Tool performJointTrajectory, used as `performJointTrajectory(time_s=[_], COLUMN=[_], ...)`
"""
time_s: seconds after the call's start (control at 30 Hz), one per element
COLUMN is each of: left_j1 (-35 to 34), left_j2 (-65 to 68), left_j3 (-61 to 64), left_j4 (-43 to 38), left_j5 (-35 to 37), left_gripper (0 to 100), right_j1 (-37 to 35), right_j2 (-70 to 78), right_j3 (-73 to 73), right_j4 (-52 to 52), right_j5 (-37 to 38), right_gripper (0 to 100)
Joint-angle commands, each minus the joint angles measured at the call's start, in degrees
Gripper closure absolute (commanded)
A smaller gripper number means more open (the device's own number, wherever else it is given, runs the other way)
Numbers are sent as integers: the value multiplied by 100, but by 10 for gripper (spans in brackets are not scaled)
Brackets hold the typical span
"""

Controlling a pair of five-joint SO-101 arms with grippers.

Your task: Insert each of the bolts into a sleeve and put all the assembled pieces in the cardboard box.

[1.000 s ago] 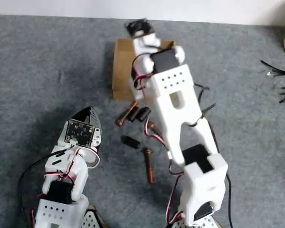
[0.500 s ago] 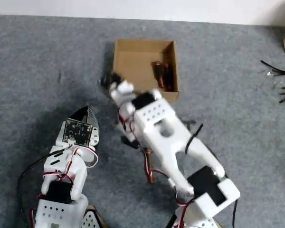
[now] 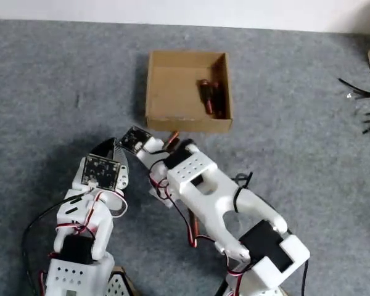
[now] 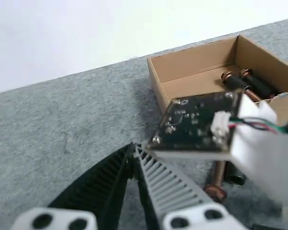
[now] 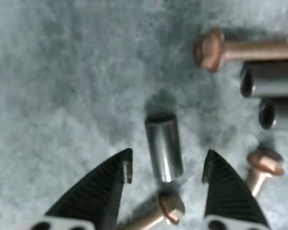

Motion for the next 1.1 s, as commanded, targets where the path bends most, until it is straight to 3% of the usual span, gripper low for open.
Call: performJointTrajectory(time_s=[0.0,0.27,0.73,0.83,0.97,1.07], left_j1=[-40,-57,-57,-57,-57,-57], left_j2=[-57,-57,-57,-57,-57,-57], left_j3=[110,110,110,110,110,110], left_j4=[-132,-132,-132,-132,-132,-132], left_j5=[18,18,18,18,18,18], left_gripper=[993,993,993,993,993,993], right_j1=[-57,-57,-66,-57,-57,-57], right_j2=[-268,-268,734,752,760,760], right_j3=[101,462,198,57,75,75], right_j4=[-418,-840,-497,-488,-558,-558], right_j5=[193,387,387,378,378,404], right_gripper=[782,782,784,844,993,993])
